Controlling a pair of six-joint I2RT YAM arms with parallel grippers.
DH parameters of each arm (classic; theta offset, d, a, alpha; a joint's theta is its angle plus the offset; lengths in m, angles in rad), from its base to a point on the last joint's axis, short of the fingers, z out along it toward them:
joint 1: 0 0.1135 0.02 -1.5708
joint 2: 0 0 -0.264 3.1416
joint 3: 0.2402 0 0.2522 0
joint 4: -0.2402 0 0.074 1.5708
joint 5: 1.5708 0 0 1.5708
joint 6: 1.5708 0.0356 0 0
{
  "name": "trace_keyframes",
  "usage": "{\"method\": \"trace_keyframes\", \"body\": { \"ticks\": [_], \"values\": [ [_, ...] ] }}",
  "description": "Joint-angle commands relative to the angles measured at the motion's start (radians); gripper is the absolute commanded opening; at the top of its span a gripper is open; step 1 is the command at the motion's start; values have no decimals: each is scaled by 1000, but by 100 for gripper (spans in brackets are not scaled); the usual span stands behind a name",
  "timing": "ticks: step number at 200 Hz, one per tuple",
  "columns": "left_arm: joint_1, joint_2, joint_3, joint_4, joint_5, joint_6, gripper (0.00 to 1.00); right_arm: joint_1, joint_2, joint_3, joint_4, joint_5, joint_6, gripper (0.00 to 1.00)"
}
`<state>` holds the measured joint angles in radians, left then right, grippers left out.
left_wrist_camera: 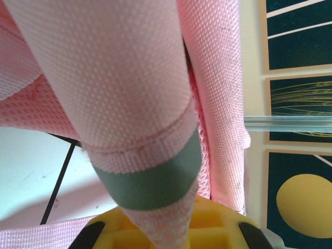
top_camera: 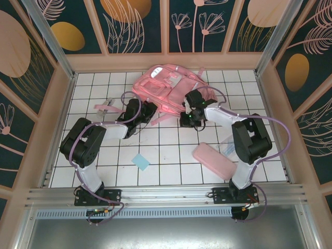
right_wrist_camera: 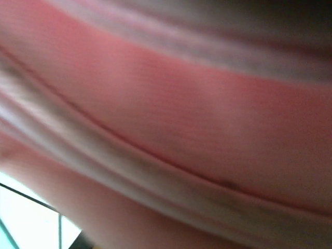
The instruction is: Pack the student bag
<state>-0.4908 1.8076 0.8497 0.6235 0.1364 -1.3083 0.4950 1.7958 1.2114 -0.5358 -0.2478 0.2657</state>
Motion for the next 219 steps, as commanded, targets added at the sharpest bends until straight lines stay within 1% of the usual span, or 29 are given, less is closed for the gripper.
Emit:
{"method": "trace_keyframes", "body": {
  "ticks": [1, 22, 31, 40, 49, 62, 73, 81, 101, 104, 114, 116, 121, 123, 127, 130, 133, 139, 141, 145, 150, 153, 161, 165, 169, 192, 200, 219],
  "values": [
    [50, -14, 39, 23, -52, 64, 0, -43, -27, 44, -219, 187, -82, 0],
    [65, -19, 29, 11, -41, 91, 0, -65, -36, 70, -273, 326, -84, 0],
    [70, -19, 28, 3, -37, 105, 0, -68, -45, 76, -284, 340, -85, 0],
    [76, -14, 33, -6, -29, 125, 0, -67, -53, 85, -290, 319, -80, 0],
    [85, -3, 44, -8, -16, 148, 0, -62, -63, 86, -284, 269, -76, 0],
    [99, 30, 81, -16, 20, 185, 0, -42, -78, 75, -264, 122, -72, 0],
    [110, 73, 116, -32, 55, 220, 0, -21, -84, 60, -243, 28, -64, 0],
    [113, 105, 175, -51, 76, 241, 0, 1, -86, 48, -219, -40, -52, 0],
    [119, 182, 282, -85, 109, 282, 0, 46, -73, 24, -128, -187, -11, 0],
    [119, 193, 298, -92, 112, 288, 0, 70, -68, 20, -103, -209, 2, 0],
    [122, 224, 352, -113, 125, 308, 0, 95, -52, 18, -30, -275, 40, 0],
    [123, 228, 363, -120, 128, 310, 3, 100, -47, 19, -17, -292, 45, 0],
    [126, 242, 392, -140, 133, 319, 17, 111, -35, 23, 27, -324, 68, 0],
    [126, 246, 403, -149, 137, 320, 26, 115, -28, 26, 43, -338, 78, 0],
    [129, 255, 423, -169, 142, 322, 40, 123, -18, 31, 76, -359, 96, 0],
    [131, 260, 436, -182, 146, 324, 49, 129, -9, 38, 102, -375, 109, 0],
    [134, 264, 453, -196, 150, 327, 55, 135, -2, 45, 126, -388, 122, 0],
    [139, 265, 472, -224, 158, 333, 63, 149, 19, 63, 169, -408, 144, 0],
    [140, 263, 475, -233, 159, 336, 68, 152, 23, 69, 180, -412, 150, 0],
    [143, 257, 480, -253, 161, 342, 73, 160, 37, 87, 202, -419, 159, 0],
    [146, 245, 477, -271, 158, 350, 78, 166, 56, 111, 223, -424, 171, 0],
    [148, 234, 472, -280, 154, 355, 83, 171, 67, 127, 233, -425, 175, 0],
    [152, 197, 438, -292, 139, 364, 87, 176, 93, 167, 245, -426, 182, 0],
    [152, 180, 416, -296, 130, 367, 97, 178, 107, 188, 249, -426, 184, 0],
    [151, 153, 393, -299, 123, 368, 98, 178, 121, 208, 254, -426, 186, 0],
    [153, 23, 261, -334, 103, 365, 99, 170, 189, 308, 243, -426, 181, 0],
    [153, -16, 203, -324, 110, 341, 98, 167, 205, 331, 242, -433, 179, 0],
    [152, -86, 49, -224, 162, 238, 96, 163, 227, 362, 251, -470, 178, 0]
  ]
}}
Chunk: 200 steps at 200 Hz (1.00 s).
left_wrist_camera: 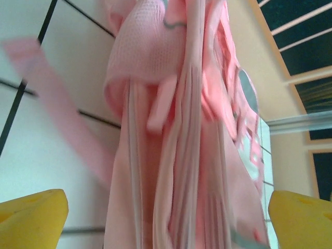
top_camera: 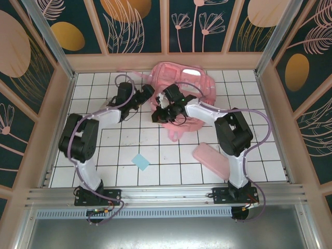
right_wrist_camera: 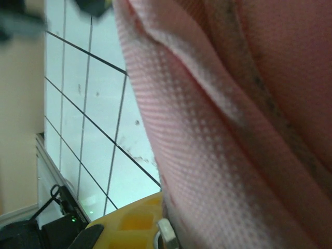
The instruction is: Pack the student bag
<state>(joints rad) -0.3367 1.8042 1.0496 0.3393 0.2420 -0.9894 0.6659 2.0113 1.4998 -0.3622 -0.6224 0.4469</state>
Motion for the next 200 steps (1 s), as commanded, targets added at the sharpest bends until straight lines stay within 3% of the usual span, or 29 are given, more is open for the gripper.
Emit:
{"method": "trace_keyframes", "body": {
  "ticks": [1, 30, 84, 95, 106, 121, 130, 166, 200],
  "values": [
    [-2, -84, -158, 66, 59, -86, 96, -9, 12, 75, 77, -97, -4, 0],
    [-13, -129, -292, 255, 116, -246, 92, -2, 4, 75, 94, -142, -8, 0],
    [-76, -4, -164, 310, 127, -277, 79, 23, -58, -17, 112, -136, -16, 0],
    [-82, 30, -149, 353, 130, -293, 70, 26, -71, -43, 112, -134, -13, 0],
    [-87, 60, -136, 389, 133, -305, 53, 29, -85, -72, 113, -132, -13, 0],
    [-88, 83, -128, 418, 137, -309, 24, 29, -102, -102, 85, -117, -21, 0],
    [-87, 82, -124, 405, 129, -289, 0, 29, -108, -109, 41, -87, -37, 0],
    [-77, 24, -83, 190, 63, -113, 0, -3, -156, -196, -169, 62, -80, 0],
    [-34, -18, -83, 120, 54, -49, 0, -82, -236, -297, -263, 144, -95, 0]
  ]
}}
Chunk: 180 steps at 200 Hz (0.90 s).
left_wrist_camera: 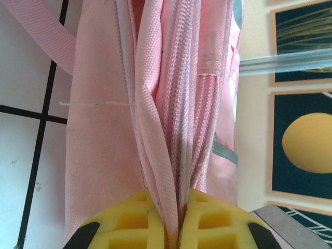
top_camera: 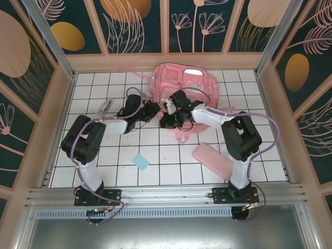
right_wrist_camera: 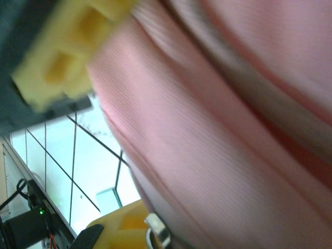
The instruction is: Pack the student bag
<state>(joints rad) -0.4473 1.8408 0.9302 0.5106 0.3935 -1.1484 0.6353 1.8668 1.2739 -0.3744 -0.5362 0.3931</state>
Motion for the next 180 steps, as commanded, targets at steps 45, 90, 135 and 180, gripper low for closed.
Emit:
{"method": "trace_keyframes", "body": {
  "ticks": [45, 90, 135, 180],
  "values": [
    [89, -93, 37, -97, -123, 156, 0, -125, -121, -66, -438, 235, -80, 0],
    [111, -108, 36, -125, -127, 175, 0, -204, -178, -82, -560, 288, -122, 0],
    [125, -111, 36, -123, -123, 197, 0, -273, -174, -93, -612, 519, -134, 0],
    [146, -108, 72, -159, -108, 239, 0, -321, -63, 92, -689, 838, -142, 0]
  ]
}}
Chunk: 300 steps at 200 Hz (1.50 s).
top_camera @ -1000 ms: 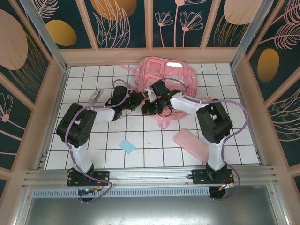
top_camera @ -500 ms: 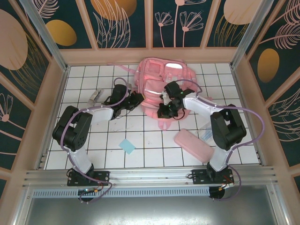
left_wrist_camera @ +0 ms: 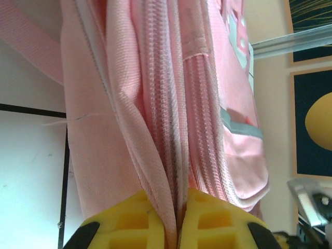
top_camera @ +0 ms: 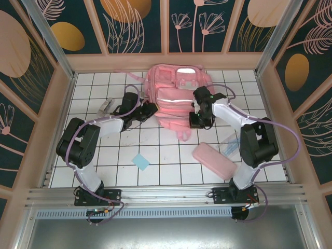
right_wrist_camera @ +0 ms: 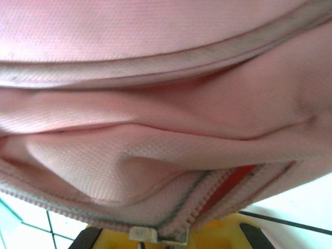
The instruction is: Pack the student bag
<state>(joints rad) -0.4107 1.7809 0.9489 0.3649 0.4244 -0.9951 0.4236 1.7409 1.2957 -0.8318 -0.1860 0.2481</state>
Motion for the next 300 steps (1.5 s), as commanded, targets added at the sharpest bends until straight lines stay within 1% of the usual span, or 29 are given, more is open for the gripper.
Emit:
{"method": "trace_keyframes", "body": {
  "ticks": [1, 12, 20, 43, 61, 72, 84, 92, 98, 100, 104, 106, 113, 117, 127, 137, 143, 169, 179, 191, 203, 219, 245, 257, 281, 288, 300],
  "values": [
    [111, -48, 55, -13, -138, 86, 0, -108, 65, 74, -232, 489, 3, 0],
    [115, -37, 69, -14, -137, 89, 0, -99, 80, 110, -231, 455, -3, 0],
    [118, -26, 85, -15, -140, 92, 0, -83, 84, 127, -217, 386, -15, 0],
    [121, 22, 162, -31, -145, 106, 0, -10, 77, 140, -133, 44, -58, 0],
    [121, 73, 240, -58, -128, 107, 1, 55, 88, 140, -25, -169, -31, 0],
    [121, 97, 285, -87, -116, 110, 22, 86, 106, 143, 53, -292, -2, 0],
    [122, 104, 318, -132, -118, 118, 54, 109, 136, 152, 145, -386, 45, 0],
    [122, 98, 327, -170, -130, 127, 68, 118, 158, 159, 206, -437, 79, 0],
    [121, 90, 330, -200, -140, 139, 75, 118, 176, 169, 244, -471, 103, 0],
    [123, 86, 330, -207, -143, 143, 79, 118, 183, 173, 256, -479, 109, 0],
    [124, 76, 327, -233, -152, 153, 82, 118, 196, 184, 275, -491, 123, 0],
    [124, 73, 326, -244, -156, 158, 85, 132, 202, 187, 285, -496, 128, 0],
    [125, 47, 314, -280, -170, 173, 88, 145, 223, 205, 319, -509, 152, 0],
    [126, 31, 303, -297, -176, 178, 94, 150, 235, 216, 335, -521, 161, 0],
    [130, -18, 259, -323, -193, 182, 98, 163, 268, 250, 364, -552, 181, 0],
    [129, -61, 208, -337, -197, 179, 99, 174, 299, 288, 373, -567, 190, 0],
    [128, -114, 173, -343, -195, 171, 98, 180, 316, 313, 376, -577, 194, 0],
    [130, -237, 33, -333, -171, 91, 99, 195, 367, 378, 412, -623, 240, 0],
    [129, -277, -30, -307, -162, 51, 99, 197, 377, 392, 418, -637, 251, 0],
    [129, -308, -100, -227, -140, -18, 99, 202, 381, 398, 428, -652, 263, 0],
    [126, -308, -152, -130, -118, -94, 97, 209, 377, 399, 434, -663, 272, 0],
    [117, -271, -184, -31, -107, -176, 94, 223, 361, 394, 441, -674, 280, 0],
    [83, -192, -197, 78, -109, -255, 89, 246, 333, 378, 451, -681, 298, 0],
    [73, -157, -197, 121, -111, -279, 80, 257, 329, 366, 434, -680, 298, 0],
    [67, -106, -203, 193, -148, -300, 52, 273, 324, 323, 351, -682, 286, 0],
    [67, -96, -202, 201, -163, -294, 42, 276, 321, 313, 307, -675, 271, 0],
    [67, -84, -200, 211, -175, -279, 21, 279, 320, 305, 201, -640, 223, 0]
  ]
}}
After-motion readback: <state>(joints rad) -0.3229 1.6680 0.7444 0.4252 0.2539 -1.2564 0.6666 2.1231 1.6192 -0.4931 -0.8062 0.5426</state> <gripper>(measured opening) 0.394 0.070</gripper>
